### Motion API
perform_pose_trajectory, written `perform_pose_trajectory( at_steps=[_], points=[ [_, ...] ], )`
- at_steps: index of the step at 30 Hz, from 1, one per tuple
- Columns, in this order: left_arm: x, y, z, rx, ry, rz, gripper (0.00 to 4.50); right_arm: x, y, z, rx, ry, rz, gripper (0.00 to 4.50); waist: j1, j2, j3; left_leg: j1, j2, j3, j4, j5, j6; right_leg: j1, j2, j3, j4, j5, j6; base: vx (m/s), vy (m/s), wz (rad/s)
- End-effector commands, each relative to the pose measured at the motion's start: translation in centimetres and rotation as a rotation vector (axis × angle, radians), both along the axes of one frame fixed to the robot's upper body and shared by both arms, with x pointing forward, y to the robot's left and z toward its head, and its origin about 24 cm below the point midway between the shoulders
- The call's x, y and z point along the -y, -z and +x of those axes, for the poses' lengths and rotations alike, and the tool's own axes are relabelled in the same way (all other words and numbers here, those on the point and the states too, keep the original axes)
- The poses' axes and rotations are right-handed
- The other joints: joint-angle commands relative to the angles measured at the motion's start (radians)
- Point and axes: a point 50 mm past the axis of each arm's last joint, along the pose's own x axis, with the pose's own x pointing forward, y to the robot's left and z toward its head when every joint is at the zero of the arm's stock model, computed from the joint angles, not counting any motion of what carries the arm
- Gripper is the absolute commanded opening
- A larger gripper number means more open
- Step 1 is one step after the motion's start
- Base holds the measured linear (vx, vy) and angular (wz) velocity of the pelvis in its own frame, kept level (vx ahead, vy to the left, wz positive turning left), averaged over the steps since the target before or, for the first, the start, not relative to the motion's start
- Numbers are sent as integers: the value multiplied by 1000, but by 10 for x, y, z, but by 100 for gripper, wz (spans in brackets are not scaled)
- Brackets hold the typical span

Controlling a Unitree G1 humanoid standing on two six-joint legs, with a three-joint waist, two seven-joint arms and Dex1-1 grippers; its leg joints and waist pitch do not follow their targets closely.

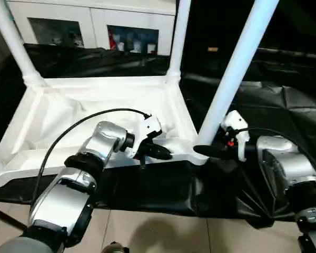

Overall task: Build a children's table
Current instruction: Rotate leg to tighten

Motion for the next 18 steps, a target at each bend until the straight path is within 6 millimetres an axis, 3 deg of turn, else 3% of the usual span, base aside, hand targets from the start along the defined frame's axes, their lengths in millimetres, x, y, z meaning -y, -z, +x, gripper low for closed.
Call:
perform_pose_trajectory(
  at_steps=[1, 5, 13, 17, 18],
  points=[
    [9, -5, -4, -3, 81, -33, 0, 8, 2, 2, -4, 49, -32, 250, -2, -6, -70, 27, 52, -24, -71, -207, 39, 47, -66, 42, -68, -177, -263, 0, 0, 0],
    [8, -5, -5, -8, 87, -35, 0, 8, 1, 0, -17, 33, -22, 217, -3, -6, -71, 25, 51, -23, -69, -183, 54, 48, -64, 42, -64, -133, -272, 0, 0, 0],
    [8, -3, -3, -3, 44, -33, 0, 9, 7, 0, -30, 88, -9, 201, -4, -6, -71, 26, 50, -22, -68, -174, 59, 48, -63, 42, -63, -131, -275, 0, 0, 0],
    [19, -1, 17, 121, -284, 14, 0, 8, 26, 13, -21, 445, -1, 200, -19, -6, -69, 30, 47, -26, -71, -213, 22, 42, -65, 43, -72, -200, -260, 0, 0, 0],
    [27, -2, 21, 149, -364, 9, 0, 3, 34, 16, -37, 617, 42, 199, -20, -7, -69, 33, 46, -27, -72, -226, 9, 40, -64, 44, -75, -223, -252, 0, 0, 0]
  ],
)
